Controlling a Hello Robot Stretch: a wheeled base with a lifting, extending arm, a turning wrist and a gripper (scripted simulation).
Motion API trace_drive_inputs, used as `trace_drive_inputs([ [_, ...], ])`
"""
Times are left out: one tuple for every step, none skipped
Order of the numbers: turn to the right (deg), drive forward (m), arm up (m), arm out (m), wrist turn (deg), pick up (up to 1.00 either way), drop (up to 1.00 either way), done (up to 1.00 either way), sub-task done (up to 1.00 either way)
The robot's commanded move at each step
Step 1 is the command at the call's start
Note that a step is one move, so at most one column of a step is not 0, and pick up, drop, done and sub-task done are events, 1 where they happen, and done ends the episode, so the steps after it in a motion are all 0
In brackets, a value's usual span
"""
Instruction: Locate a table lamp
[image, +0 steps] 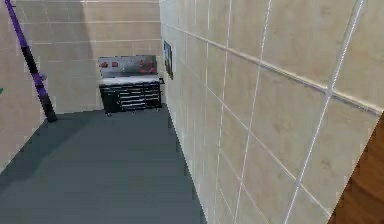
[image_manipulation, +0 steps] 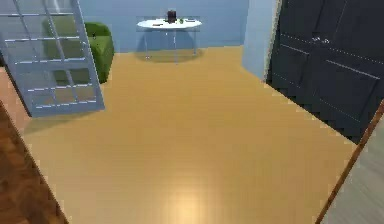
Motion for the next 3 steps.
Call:
trace_drive_inputs([
  [-45.0, 0.00, 0.00, 0.00, 0.0, 0.00, 0.00, 0.00, 0.00],
  [-45.0, 0.00, 0.00, 0.00, 0.0, 0.00, 0.00, 0.00, 0.00],
  [-3.0, 0.00, 0.00, 0.00, 0.0, 0.00, 0.00, 0.00, 0.00],
])
